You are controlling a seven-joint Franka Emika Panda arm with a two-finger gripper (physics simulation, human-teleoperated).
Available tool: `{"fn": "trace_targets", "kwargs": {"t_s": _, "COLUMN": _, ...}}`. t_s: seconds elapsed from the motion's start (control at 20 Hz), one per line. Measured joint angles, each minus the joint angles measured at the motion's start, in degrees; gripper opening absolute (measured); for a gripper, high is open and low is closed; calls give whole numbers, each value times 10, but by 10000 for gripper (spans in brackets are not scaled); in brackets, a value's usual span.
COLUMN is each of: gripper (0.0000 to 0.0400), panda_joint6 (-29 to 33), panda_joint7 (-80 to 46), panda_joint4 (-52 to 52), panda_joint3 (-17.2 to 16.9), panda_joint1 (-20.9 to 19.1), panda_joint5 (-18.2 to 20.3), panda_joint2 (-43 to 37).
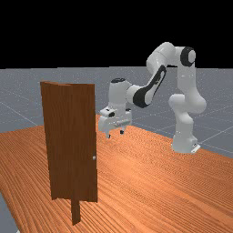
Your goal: Close the door
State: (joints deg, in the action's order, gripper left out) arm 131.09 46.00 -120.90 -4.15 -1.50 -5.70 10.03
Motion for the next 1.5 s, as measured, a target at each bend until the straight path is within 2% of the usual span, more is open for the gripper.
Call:
{"fn": "trace_targets", "kwargs": {"t_s": 0.7, "gripper": 400, "panda_joint6": -36, "panda_joint7": -7, "panda_joint4": 14, "panda_joint3": 0, "panda_joint1": 3, "panda_joint5": -11, "panda_joint2": -22}}
{"fn": "trace_targets", "kwargs": {"t_s": 0.75, "gripper": 400, "panda_joint6": -39, "panda_joint7": -5, "panda_joint4": 16, "panda_joint3": 0, "panda_joint1": 2, "panda_joint5": 1, "panda_joint2": -22}}
{"fn": "trace_targets", "kwargs": {"t_s": 1.2, "gripper": 400, "panda_joint6": -42, "panda_joint7": -15, "panda_joint4": 21, "panda_joint3": -1, "panda_joint1": 1, "panda_joint5": 1, "panda_joint2": -21}}
{"fn": "trace_targets", "kwargs": {"t_s": 1.25, "gripper": 400, "panda_joint6": -40, "panda_joint7": -21, "panda_joint4": 19, "panda_joint3": -2, "panda_joint1": 3, "panda_joint5": -18, "panda_joint2": -22}}
{"fn": "trace_targets", "kwargs": {"t_s": 1.35, "gripper": 400, "panda_joint6": -41, "panda_joint7": -34, "panda_joint4": 21, "panda_joint3": -2, "panda_joint1": 7, "panda_joint5": -32, "panda_joint2": -20}}
{"fn": "trace_targets", "kwargs": {"t_s": 1.45, "gripper": 400, "panda_joint6": -47, "panda_joint7": -80, "panda_joint4": 25, "panda_joint3": -6, "panda_joint1": 17, "panda_joint5": -87, "panda_joint2": -14}}
{"fn": "trace_targets", "kwargs": {"t_s": 1.5, "gripper": 400, "panda_joint6": -50, "panda_joint7": -90, "panda_joint4": 25, "panda_joint3": -6, "panda_joint1": 20, "panda_joint5": -99, "panda_joint2": -13}}
